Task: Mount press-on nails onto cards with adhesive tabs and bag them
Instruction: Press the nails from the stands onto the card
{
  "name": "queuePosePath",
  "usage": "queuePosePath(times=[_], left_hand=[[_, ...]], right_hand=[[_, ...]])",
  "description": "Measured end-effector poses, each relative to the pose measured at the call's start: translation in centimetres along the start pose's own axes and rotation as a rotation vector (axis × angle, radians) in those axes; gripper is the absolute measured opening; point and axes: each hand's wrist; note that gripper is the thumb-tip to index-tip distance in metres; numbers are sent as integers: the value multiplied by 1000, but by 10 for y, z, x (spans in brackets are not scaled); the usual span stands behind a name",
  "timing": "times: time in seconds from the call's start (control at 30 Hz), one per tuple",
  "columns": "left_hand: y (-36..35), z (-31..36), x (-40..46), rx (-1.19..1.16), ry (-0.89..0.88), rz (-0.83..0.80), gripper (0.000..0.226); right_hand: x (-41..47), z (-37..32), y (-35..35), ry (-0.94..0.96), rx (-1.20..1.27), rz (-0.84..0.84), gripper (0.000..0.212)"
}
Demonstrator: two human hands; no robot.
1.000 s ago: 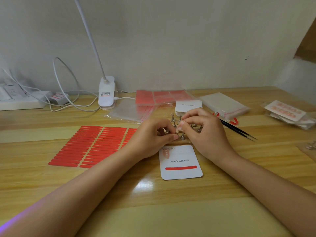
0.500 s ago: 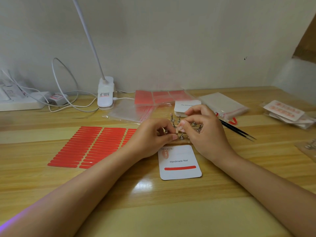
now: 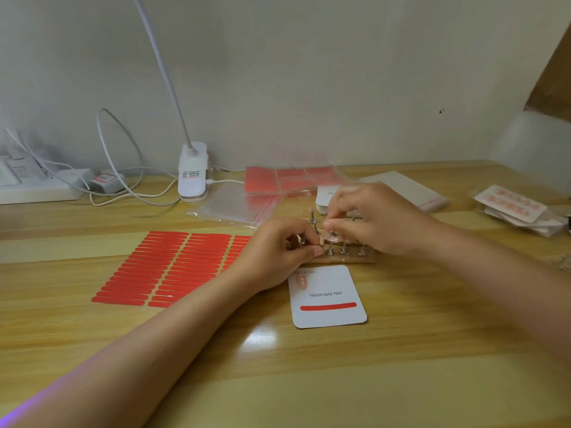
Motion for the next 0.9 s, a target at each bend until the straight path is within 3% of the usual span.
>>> queuePosePath(times=[0.2, 0.47, 0.9], left_hand=[[0, 1, -1, -12, 4, 3, 19], [0, 0, -1, 2, 7, 6, 12], [-2, -2, -1, 31, 32, 41, 19]], right_hand=[[15, -14, 19, 54, -256, -237, 9], [19, -18, 17, 188, -466, -117, 16], [17, -26, 5, 48, -482, -69, 14]])
Point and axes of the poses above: each hand's wrist, its own x-axis towards the middle knuckle, its own y-axis out of the back of the hand, z = x × y, and after that the axes turned 12 degrees about -y, right-handed
